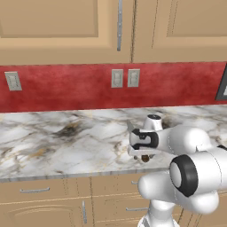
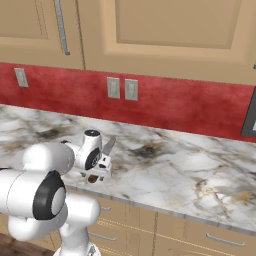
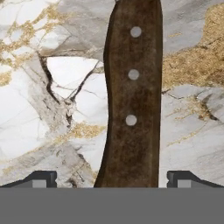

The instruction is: Move the cutting board and knife to the sink. Then move spray from the cabinet to the counter.

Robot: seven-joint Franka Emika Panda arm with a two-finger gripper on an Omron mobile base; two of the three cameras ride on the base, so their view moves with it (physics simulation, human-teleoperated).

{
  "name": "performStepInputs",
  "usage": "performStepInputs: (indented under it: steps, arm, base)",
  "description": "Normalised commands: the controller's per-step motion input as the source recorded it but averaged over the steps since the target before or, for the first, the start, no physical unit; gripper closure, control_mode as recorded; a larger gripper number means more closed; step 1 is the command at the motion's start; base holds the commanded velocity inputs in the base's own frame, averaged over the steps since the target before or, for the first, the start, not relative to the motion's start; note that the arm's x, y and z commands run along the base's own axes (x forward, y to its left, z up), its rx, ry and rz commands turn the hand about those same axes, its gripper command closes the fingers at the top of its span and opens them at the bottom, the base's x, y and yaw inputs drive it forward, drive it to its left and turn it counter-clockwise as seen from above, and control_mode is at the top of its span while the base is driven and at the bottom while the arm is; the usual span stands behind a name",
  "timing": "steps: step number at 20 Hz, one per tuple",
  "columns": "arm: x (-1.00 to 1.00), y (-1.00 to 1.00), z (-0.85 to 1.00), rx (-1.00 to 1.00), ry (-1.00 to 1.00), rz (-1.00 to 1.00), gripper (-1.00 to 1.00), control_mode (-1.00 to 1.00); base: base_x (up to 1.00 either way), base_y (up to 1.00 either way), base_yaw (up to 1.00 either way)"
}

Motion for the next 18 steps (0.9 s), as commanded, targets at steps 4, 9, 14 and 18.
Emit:
performStepInputs:
  steps: [4,9,14,18]
  arm:
    - [0.0,0.0,-0.01,-0.02,0.02,0.0,-1.0,-1.0]
    - [-0.02,0.0,-0.18,-0.05,0.01,0.0,-1.0,-1.0]
    - [-0.04,0.0,-0.1,-0.01,0.01,0.0,1.0,-1.0]
    - [0.0,0.0,0.0,0.0,0.0,0.0,1.0,-1.0]
  base:
    - [0.0,0.0,0.0]
    - [0.0,0.0,0.0]
    - [0.0,0.0,0.0]
    - [0.0,0.0,0.0]
